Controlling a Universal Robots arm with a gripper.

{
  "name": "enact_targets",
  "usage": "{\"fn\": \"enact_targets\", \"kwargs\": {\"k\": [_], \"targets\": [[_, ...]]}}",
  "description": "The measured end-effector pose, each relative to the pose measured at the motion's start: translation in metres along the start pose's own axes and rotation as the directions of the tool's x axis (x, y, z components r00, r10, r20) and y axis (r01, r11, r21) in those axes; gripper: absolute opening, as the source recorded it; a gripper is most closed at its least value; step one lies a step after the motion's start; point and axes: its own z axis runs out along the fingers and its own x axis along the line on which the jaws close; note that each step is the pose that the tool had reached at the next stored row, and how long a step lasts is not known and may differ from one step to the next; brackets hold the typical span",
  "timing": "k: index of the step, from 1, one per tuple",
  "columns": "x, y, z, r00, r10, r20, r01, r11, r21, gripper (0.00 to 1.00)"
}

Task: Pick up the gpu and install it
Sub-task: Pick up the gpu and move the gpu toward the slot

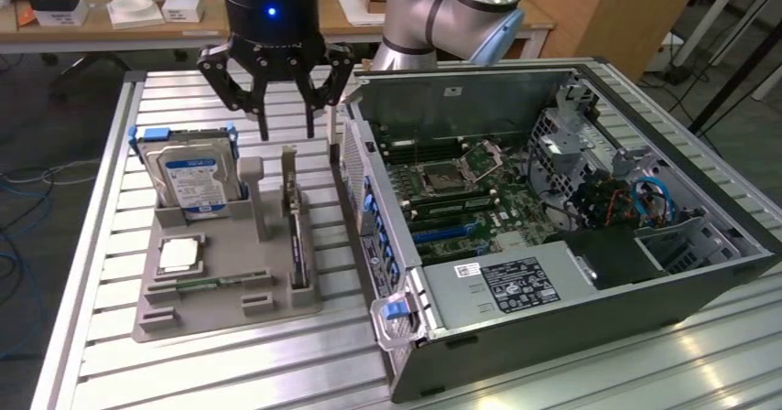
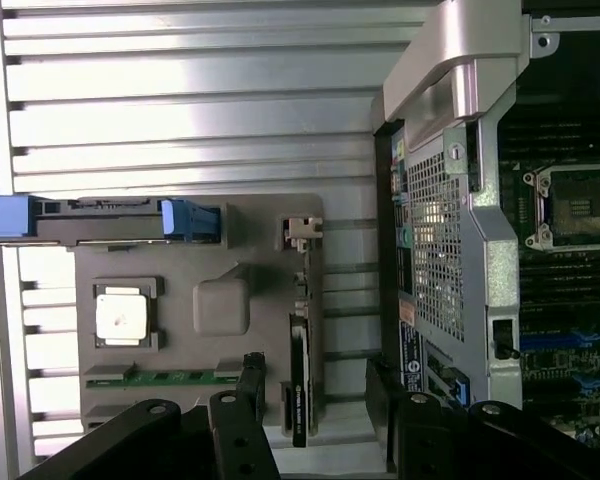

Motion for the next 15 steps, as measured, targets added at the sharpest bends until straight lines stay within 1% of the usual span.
{"fn": "enact_targets", "kwargs": {"k": [5,8,15], "targets": [[0.001,-0.0004,0.0030,1.0000,0.000,-0.0001,0.000,1.0000,0.0000,0.53],[0.002,-0.0007,0.0072,1.0000,0.000,-0.0002,0.000,1.0000,0.0000,0.53],[0.002,-0.0011,0.0181,1.0000,0.000,-0.0029,0.000,1.0000,0.0003,0.53]]}}
